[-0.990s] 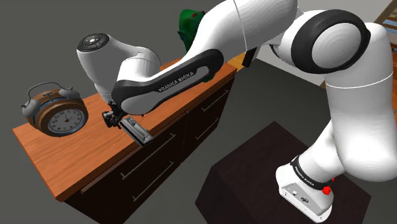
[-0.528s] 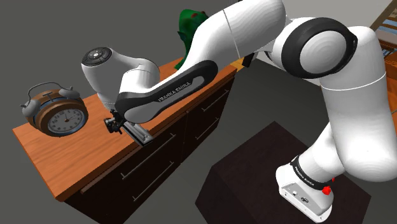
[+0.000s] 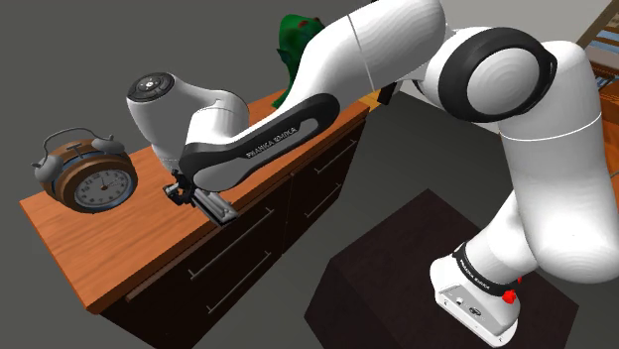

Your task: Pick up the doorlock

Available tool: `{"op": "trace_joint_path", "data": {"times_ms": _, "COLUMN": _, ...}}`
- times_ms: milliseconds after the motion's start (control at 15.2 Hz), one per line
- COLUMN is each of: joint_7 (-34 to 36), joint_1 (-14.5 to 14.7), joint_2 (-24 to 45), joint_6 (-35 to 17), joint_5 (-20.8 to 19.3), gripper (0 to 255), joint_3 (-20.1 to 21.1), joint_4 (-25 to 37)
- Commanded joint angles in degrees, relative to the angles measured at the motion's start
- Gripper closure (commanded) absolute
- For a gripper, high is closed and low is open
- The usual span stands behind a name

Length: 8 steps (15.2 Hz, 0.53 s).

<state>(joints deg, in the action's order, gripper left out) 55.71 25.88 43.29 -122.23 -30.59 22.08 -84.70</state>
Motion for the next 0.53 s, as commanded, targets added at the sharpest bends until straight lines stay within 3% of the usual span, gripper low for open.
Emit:
{"op": "trace_joint_path", "data": {"times_ms": 0, "joint_7": 0.01, "joint_1": -0.03, "joint_2": 0.12, "joint_6": -0.07, "joint_5": -0.01, "gripper": 255, "joint_3": -0.05, "joint_4": -0.16}}
{"op": "trace_joint_path", "data": {"times_ms": 462, "joint_7": -0.98, "joint_1": -0.43, "joint_2": -2.48, "joint_6": 2.74, "joint_5": 1.19, "gripper": 255, "joint_3": 0.85, "joint_4": 0.20}}
